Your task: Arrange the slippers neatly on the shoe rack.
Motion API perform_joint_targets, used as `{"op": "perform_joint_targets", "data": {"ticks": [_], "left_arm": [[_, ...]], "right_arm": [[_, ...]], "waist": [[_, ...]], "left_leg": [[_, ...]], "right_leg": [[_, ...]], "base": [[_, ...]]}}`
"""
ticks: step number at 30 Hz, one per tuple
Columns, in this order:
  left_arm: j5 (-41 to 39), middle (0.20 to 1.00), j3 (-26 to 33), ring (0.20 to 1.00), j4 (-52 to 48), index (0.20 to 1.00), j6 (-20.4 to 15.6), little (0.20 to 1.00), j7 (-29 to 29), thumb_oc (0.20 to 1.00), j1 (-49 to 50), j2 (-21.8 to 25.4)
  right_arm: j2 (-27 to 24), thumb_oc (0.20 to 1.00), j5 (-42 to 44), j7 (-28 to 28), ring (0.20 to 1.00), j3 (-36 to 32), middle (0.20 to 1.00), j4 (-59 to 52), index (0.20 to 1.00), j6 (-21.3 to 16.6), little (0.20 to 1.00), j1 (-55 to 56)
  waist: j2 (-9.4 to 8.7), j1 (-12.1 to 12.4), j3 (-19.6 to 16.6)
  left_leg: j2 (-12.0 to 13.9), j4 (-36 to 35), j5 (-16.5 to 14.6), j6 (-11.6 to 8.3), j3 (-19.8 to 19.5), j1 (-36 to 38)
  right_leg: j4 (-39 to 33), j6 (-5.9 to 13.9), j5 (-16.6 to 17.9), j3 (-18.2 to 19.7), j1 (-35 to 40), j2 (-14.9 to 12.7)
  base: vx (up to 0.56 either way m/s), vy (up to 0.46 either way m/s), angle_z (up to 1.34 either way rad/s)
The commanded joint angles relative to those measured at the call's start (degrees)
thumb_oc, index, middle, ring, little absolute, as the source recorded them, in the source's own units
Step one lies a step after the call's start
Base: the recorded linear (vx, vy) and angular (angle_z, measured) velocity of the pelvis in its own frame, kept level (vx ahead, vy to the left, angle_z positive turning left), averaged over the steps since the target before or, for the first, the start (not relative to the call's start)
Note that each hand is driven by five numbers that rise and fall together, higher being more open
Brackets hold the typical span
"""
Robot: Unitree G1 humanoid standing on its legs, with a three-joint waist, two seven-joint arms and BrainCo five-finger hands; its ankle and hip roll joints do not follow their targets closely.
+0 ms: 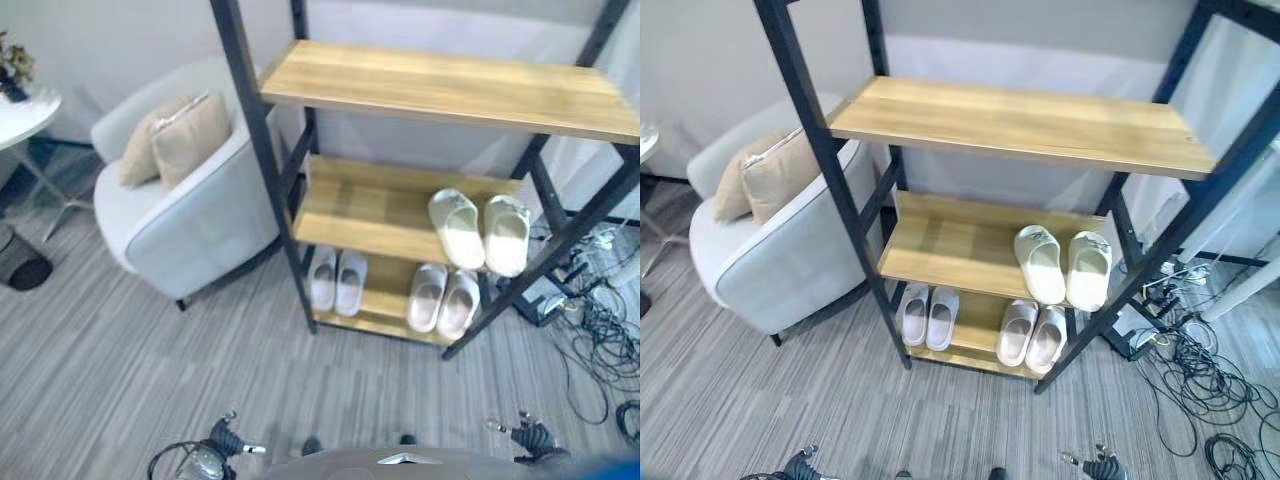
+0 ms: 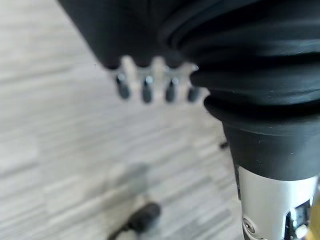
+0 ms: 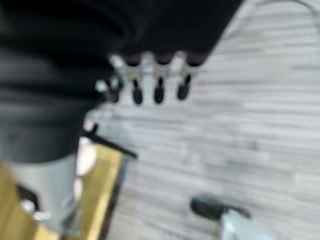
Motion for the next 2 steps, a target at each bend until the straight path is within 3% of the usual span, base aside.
{"op": "perform_joint_targets", "data": {"ticks": [1, 2], "left_arm": [[-5.4, 1.000, 2.9, 1.000, 1.7, 1.000, -1.3, 1.000, -2.4, 1.000, -3.5, 0.0], [-6.2, 1.000, 3.0, 1.000, 2.0, 1.000, -1.2, 1.000, -2.6, 1.000, -3.7, -0.4]], "right_arm": [[2.4, 1.000, 7.3, 3.0, 1.000, -0.9, 1.000, 6.9, 1.000, 0.4, 1.000, -3.5], [3.3, 1.000, 8.8, 3.5, 1.000, -1.4, 1.000, 8.4, 1.000, 0.6, 1.000, -3.4]], "waist": [[-0.48, 1.0, 2.3], [-0.38, 0.8, 1.9]], "left_leg": [[0.0, 1.0, -1.9, -1.68, 0.0, -1.1], [0.1, 0.6, -1.8, -1.79, 0.1, -0.8]], "right_leg": [[5.0, 3.22, -2.2, 0.9, 1.0, -0.5], [4.8, 3.23, -2.3, 0.8, 1.2, -0.4]], "base": [[0.03, -0.005, -0.03], [0.00, 0.000, 0.00]]}}
